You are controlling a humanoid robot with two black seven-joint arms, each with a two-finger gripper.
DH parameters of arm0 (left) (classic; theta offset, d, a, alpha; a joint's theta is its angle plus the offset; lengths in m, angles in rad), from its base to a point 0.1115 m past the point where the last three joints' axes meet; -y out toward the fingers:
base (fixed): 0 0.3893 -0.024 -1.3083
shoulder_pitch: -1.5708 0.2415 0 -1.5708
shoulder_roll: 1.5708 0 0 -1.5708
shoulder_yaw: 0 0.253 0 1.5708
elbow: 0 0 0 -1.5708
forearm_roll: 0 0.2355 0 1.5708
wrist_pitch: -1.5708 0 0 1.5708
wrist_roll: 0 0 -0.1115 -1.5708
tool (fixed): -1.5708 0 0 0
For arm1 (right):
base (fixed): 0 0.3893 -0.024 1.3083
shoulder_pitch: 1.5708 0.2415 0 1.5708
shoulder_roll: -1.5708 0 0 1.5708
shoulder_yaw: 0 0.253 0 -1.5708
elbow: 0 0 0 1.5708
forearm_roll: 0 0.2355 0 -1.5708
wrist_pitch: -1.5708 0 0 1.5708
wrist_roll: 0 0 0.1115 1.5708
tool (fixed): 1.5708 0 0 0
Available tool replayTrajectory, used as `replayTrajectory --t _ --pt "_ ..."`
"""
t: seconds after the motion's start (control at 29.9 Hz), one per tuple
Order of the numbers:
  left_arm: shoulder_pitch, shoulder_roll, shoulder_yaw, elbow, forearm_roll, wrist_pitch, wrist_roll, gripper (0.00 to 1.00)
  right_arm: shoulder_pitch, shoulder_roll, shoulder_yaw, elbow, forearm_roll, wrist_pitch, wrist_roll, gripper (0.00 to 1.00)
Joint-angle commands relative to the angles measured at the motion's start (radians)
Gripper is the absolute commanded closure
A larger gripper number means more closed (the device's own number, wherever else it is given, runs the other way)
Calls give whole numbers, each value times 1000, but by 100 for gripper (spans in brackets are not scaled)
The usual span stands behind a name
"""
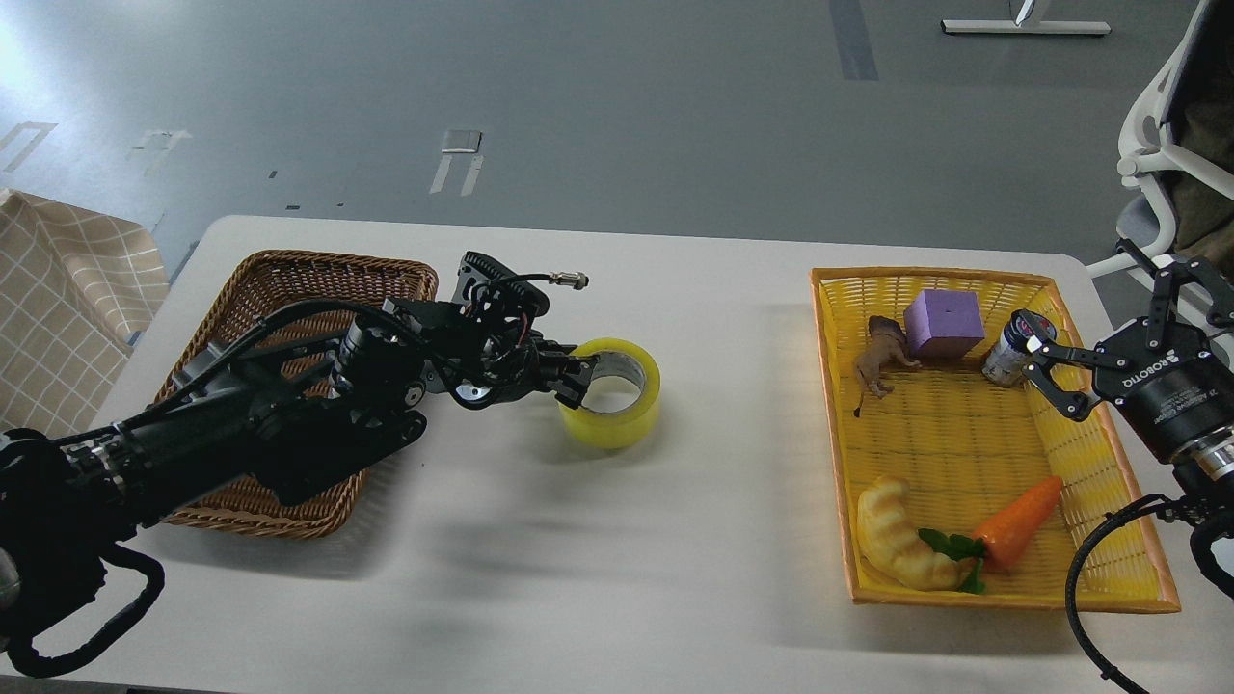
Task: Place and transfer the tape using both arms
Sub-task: 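Grasp the tape roll's rim with the left gripper, then lift the tape roll and lower it into the wicker basket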
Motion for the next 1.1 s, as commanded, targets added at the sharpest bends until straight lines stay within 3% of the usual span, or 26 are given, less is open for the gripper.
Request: replayTrajectory --t 0.0,0.17,0.33,0.47,0.57,0.8,0.9,1.07 --pt "-73 48 -6 -35 -32 -5 -3 100 0 0 -1 2 0 0 0 1" --pt "-173 177 -1 -95 -131 -11 -21 100 0 0 1 2 0 0 0 1" --pt "-158 312 -1 -106 -141 -8 -66 100 -2 0 1 2 2 0 0 1" --pt "-96 442 -3 -106 -148 -2 -72 100 0 0 1 2 2 0 0 1" --pt "-58 545 0 -105 -205 16 -104 100 0 2 0 0 2 0 0 1" --pt "94 718 2 -105 -225 142 -179 100 3 14 -4 0 2 0 0 1" --pt "138 755 2 -106 -225 157 -205 100 3 14 -5 0 2 0 0 1" --pt "217 763 2 -106 -225 206 -210 100 4 17 -8 2 2 0 0 1"
